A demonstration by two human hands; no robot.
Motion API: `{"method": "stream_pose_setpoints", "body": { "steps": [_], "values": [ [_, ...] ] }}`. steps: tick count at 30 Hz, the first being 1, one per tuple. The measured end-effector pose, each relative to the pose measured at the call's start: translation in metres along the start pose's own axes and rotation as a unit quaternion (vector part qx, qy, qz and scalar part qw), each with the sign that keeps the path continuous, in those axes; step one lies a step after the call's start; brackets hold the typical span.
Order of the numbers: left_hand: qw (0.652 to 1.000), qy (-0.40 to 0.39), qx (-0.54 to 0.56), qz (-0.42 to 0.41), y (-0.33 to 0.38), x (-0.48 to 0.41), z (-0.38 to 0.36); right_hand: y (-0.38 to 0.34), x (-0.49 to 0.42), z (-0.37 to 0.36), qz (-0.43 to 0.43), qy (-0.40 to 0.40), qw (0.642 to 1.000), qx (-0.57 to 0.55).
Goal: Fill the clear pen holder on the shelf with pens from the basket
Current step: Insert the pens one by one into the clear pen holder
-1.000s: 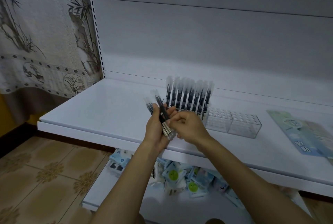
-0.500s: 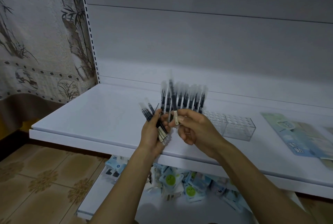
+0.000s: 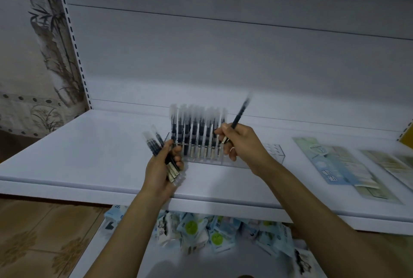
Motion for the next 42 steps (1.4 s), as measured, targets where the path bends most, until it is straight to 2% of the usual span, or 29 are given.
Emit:
{"method": "stream_pose_setpoints", "body": {
  "steps": [4, 9, 13, 16, 23, 32, 38, 42],
  "values": [
    [0.998, 0.017, -0.05, -0.032, 0.003, 0.004, -0.005, -0.005, -0.013, 0.013, 0.039, 0.033, 0.998, 0.048],
    [0.993, 0.035, -0.095, -0.054, 0.005, 0.009, -0.009, 0.001, -0.021, 0.019, 0.067, 0.084, 0.994, 0.029],
    [0.992, 0.035, -0.106, -0.06, 0.007, 0.01, -0.01, 0.009, -0.02, 0.018, 0.057, 0.094, 0.991, 0.077],
    [0.991, 0.035, -0.114, -0.063, 0.007, 0.011, -0.011, 0.009, -0.018, 0.018, 0.085, 0.097, 0.984, 0.126],
    [0.991, 0.039, -0.114, -0.061, 0.008, 0.012, -0.012, 0.007, -0.022, 0.026, 0.134, 0.137, 0.973, 0.133],
    [0.99, 0.037, -0.117, -0.063, 0.009, 0.014, -0.012, -0.002, -0.025, 0.024, 0.139, 0.125, 0.942, 0.28],
    [0.991, 0.032, -0.117, -0.064, 0.009, 0.014, -0.012, -0.021, -0.027, 0.034, 0.156, 0.157, 0.948, 0.227],
    [0.991, 0.032, -0.118, -0.062, 0.009, 0.014, -0.013, -0.019, -0.025, 0.029, 0.159, 0.144, 0.946, 0.244]
  ]
}}
Point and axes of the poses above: each hand's wrist, its own x-axis away from the middle knuckle, its own z-axis out of the back of the hand, y = z × x, the point moved 6 cm from there along -x, towards the middle knuckle, and after that the axes turned 13 degrees about -x, right-handed, at the moved point
